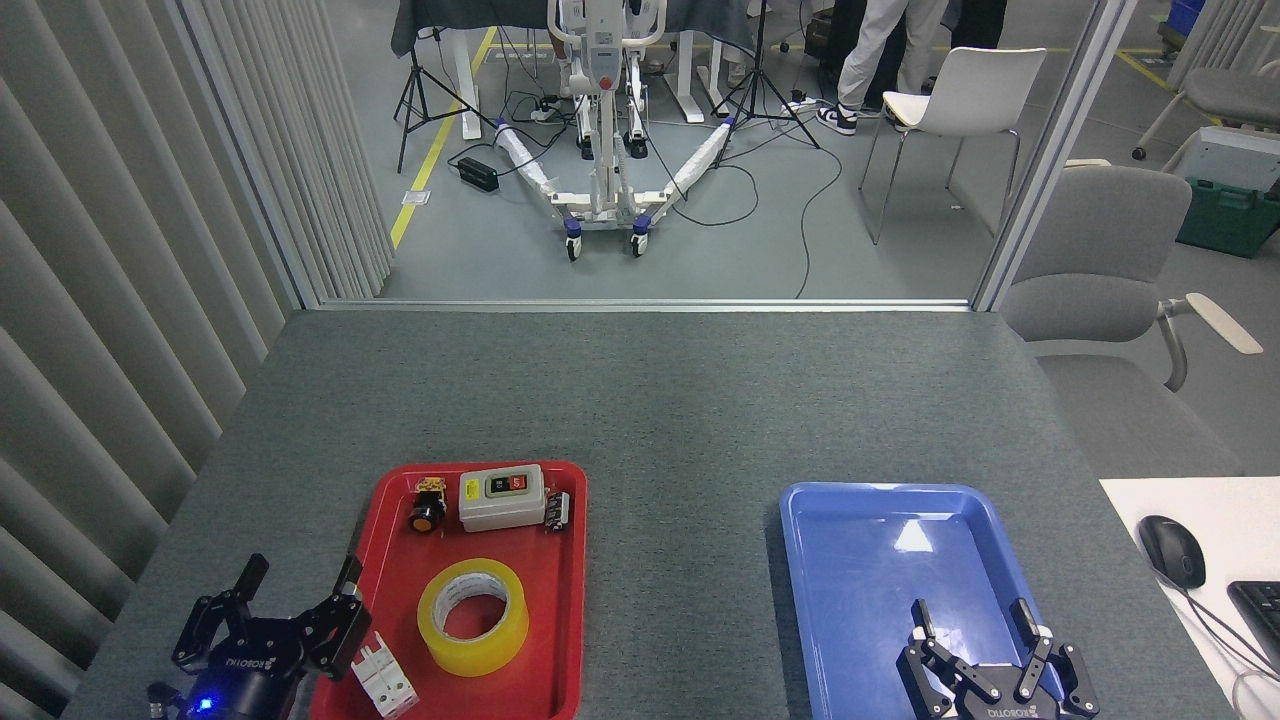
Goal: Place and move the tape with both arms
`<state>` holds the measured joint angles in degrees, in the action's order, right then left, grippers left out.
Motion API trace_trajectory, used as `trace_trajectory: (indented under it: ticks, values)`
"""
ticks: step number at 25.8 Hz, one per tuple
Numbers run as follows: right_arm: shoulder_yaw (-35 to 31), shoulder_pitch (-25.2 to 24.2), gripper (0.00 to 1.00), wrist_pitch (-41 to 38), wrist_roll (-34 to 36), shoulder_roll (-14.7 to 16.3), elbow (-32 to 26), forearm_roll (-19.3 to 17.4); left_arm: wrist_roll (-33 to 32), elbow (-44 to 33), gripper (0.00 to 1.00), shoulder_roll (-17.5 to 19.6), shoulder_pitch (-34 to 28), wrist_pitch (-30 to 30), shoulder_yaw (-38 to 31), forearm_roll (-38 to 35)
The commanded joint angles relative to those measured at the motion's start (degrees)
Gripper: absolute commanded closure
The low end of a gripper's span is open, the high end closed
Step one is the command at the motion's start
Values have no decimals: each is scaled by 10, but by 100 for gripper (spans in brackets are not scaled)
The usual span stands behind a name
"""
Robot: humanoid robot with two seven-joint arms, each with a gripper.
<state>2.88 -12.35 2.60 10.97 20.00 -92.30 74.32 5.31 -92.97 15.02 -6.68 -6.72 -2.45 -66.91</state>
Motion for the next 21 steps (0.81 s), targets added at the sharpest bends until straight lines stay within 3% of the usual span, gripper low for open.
trace_trajectory:
  ticks: [1, 21]
  values:
    - [0, -1, 0, 0, 0, -2, -3, 0, 5, 1, 0, 1, 0, 0, 1, 0]
    - [1, -4, 0, -2, 1, -4, -8, 1, 13, -4, 0, 7, 0, -10, 1, 21]
